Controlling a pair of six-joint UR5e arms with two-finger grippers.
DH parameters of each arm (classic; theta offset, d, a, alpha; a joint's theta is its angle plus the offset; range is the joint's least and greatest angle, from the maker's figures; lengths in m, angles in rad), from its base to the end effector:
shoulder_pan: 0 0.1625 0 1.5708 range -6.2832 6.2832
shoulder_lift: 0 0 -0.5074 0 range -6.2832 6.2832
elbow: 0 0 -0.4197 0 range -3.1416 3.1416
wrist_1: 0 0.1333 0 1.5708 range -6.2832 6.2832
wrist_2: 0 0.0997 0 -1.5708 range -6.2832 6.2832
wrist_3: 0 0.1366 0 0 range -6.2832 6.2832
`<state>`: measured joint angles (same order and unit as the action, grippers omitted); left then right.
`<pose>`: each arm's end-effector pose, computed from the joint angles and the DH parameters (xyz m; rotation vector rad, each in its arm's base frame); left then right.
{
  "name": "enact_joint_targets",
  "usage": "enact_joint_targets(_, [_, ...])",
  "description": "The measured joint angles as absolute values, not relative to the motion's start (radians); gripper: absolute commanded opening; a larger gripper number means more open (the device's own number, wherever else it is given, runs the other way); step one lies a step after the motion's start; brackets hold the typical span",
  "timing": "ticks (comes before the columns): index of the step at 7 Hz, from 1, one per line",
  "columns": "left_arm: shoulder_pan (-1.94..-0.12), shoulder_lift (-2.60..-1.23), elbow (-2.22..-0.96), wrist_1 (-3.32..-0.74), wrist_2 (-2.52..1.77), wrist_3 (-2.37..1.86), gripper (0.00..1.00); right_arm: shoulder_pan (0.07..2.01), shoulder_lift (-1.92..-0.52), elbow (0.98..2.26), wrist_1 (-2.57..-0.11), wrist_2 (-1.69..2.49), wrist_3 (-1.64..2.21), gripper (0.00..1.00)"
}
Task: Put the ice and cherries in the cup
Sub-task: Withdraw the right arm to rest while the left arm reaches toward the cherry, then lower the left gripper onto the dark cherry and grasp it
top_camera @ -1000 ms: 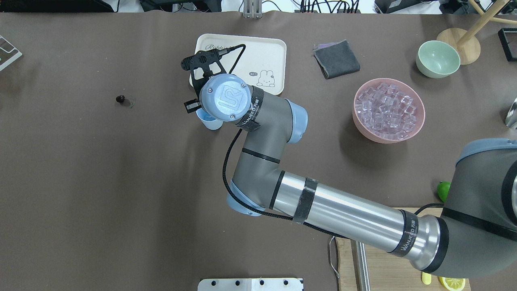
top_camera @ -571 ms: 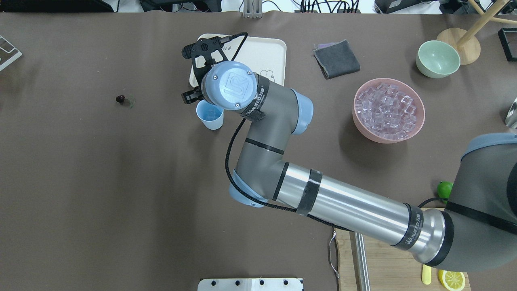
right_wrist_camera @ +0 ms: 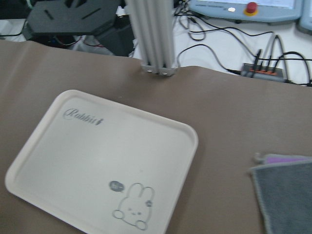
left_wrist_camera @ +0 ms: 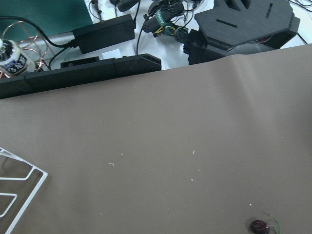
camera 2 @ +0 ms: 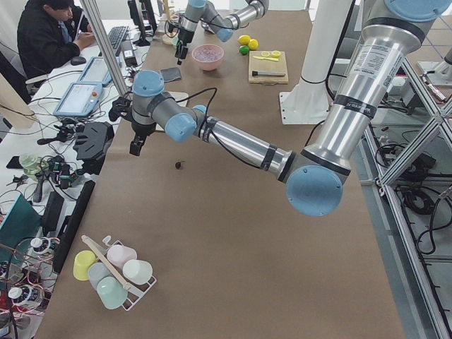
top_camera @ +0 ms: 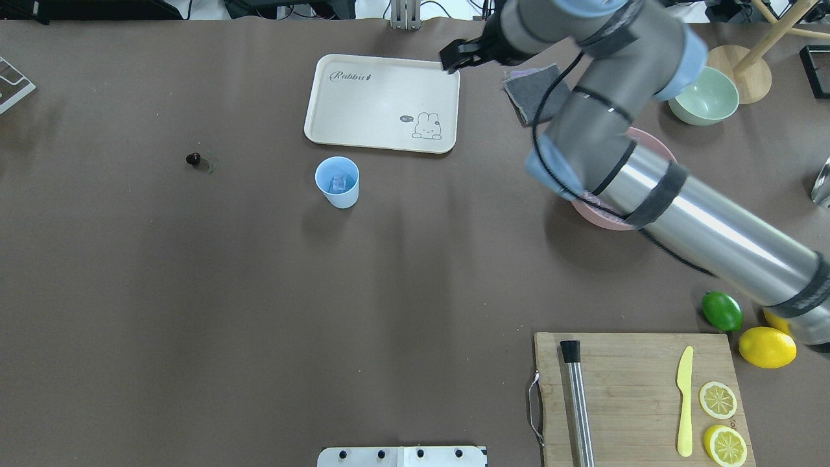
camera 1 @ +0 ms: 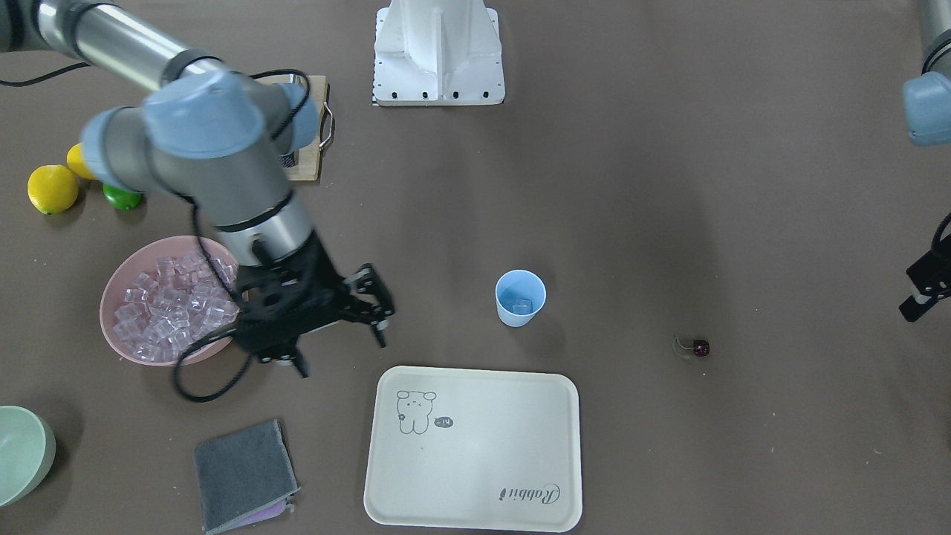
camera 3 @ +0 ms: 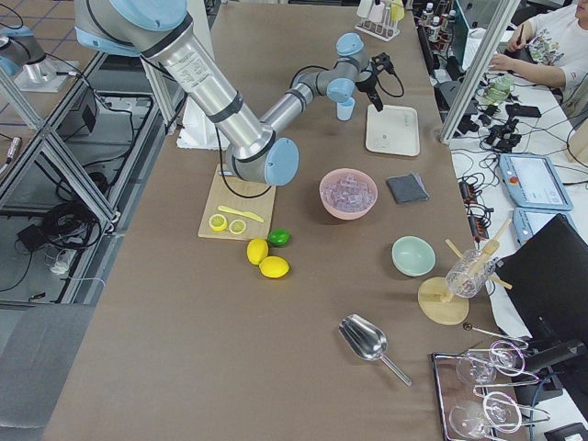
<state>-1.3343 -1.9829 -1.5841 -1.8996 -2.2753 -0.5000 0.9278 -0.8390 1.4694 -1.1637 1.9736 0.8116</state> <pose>0.1273 -0.7197 0.4618 0.4311 0.8824 0.0235 -0.4380 -0.7177 0.2706 0.5199 -0.9515 -0.0571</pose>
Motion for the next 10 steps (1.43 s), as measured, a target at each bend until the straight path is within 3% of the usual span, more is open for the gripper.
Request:
enact_joint_targets(5, [-1.135,-2.008,-1.530,-1.957,-2.191,-0.595,0.97,1.315,-1.173,1.599,-1.196,2.321,0.493,1.00])
enact_joint_targets(8, [-1.037,-2.013,-1.442,-1.972,-2.171,-0.587,0.96,1.388,-1.283,1.613,-1.186,2.341,0.339,1.00])
enact_joint_targets(10, [-0.983,-2.013,-1.319,-2.091,-2.124,-0.587,0.88,1.392,-1.307,1.624,-1.181,2.333,0.331,1.00])
